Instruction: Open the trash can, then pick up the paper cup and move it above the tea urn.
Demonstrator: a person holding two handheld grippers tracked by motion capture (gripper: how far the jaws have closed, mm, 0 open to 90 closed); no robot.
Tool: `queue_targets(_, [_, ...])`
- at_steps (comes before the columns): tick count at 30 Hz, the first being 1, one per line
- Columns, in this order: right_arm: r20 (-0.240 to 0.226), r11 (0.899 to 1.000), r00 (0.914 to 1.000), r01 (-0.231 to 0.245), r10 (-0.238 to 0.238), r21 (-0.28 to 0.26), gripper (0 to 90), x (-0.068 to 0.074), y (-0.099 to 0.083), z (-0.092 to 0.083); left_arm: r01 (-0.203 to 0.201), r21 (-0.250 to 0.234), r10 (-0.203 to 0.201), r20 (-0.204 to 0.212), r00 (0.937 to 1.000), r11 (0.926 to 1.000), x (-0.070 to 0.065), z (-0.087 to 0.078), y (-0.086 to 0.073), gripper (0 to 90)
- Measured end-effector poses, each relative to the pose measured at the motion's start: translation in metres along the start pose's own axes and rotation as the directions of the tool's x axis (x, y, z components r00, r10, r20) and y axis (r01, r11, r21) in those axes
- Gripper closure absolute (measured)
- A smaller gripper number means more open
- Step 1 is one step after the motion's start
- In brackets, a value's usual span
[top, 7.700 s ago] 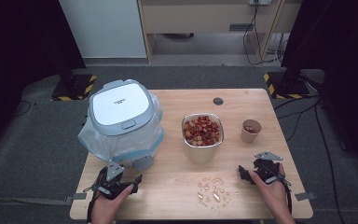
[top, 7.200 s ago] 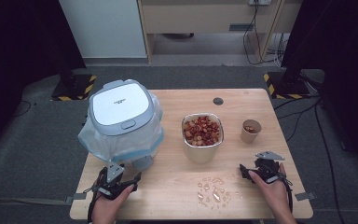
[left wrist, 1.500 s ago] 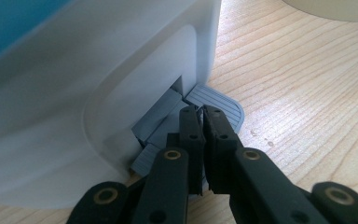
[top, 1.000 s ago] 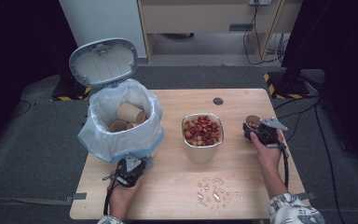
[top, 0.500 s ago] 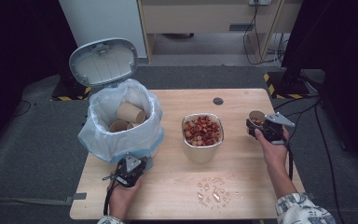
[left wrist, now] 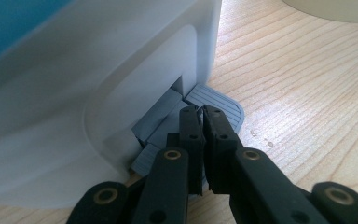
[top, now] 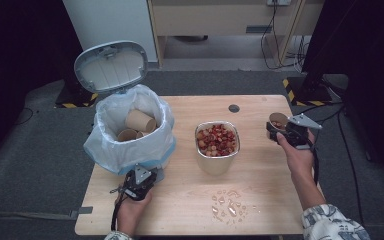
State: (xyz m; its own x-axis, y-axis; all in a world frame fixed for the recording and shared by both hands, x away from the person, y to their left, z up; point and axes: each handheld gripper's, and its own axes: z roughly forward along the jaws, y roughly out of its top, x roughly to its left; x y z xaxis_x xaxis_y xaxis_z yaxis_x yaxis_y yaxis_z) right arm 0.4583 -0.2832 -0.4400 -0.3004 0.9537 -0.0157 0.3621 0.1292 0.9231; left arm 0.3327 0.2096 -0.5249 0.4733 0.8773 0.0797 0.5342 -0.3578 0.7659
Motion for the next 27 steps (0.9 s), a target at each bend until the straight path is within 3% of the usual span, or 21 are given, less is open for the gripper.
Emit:
queue_targets(10, [-0.003,1.0,0.9996,0.029,-0.029,-0.003,32.3,-0.003,0.017,-0.006,-0.001,0.001,0.001,-0.001,1.0,1.0,0.0,0.0,0.0,85.5])
queue_targets(27, [-0.035,0.995,0.9946,0.097,-0.098,-0.026,32.5,-0.004,0.062,-0.011,-0.001,0.001,0.001,0.0,1.0,1.0,0.0,0.0,0.0,85.4])
